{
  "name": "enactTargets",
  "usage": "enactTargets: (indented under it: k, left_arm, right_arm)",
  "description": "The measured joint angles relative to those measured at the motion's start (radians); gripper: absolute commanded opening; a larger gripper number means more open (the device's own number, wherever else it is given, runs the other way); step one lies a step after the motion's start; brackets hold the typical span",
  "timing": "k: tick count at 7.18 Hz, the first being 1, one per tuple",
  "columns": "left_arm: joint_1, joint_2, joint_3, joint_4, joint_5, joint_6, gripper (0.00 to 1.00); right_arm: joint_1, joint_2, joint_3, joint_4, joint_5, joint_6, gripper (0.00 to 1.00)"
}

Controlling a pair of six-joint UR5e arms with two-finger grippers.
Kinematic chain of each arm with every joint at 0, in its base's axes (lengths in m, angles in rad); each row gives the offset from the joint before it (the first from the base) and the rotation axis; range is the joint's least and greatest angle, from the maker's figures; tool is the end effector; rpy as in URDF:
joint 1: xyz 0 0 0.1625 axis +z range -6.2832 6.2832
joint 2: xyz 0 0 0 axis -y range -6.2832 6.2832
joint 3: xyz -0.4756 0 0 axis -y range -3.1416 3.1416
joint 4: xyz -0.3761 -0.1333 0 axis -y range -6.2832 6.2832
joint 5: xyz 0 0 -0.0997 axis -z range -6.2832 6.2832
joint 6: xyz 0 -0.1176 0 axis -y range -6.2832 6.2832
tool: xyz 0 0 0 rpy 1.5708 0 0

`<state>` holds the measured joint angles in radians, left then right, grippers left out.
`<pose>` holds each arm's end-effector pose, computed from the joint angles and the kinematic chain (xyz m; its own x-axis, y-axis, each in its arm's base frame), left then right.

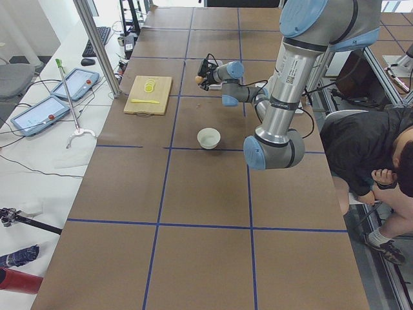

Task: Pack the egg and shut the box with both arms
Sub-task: 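Lift the egg with the left gripper and carry it to the egg box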

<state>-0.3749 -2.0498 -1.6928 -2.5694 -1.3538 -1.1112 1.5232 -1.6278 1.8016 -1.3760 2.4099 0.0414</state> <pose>0.5387 -0.3824 0.2689 0.2234 0.3776 -0.8986 0.5119 0.7391 0.4378 0.0236 -0.4663 0.6097 0.6559 -0.2607 0.7084 0.0172 0.9434 0.3313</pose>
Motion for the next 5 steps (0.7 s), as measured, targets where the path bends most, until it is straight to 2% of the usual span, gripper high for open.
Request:
enactTargets:
  k: [5]
  left_arm:
    - [0.055,-0.135,0.16,-0.198,-0.007,0.441,0.0]
  right_arm:
    - [0.0,0.0,-0.005,0.0,0.0,0.0,1.0]
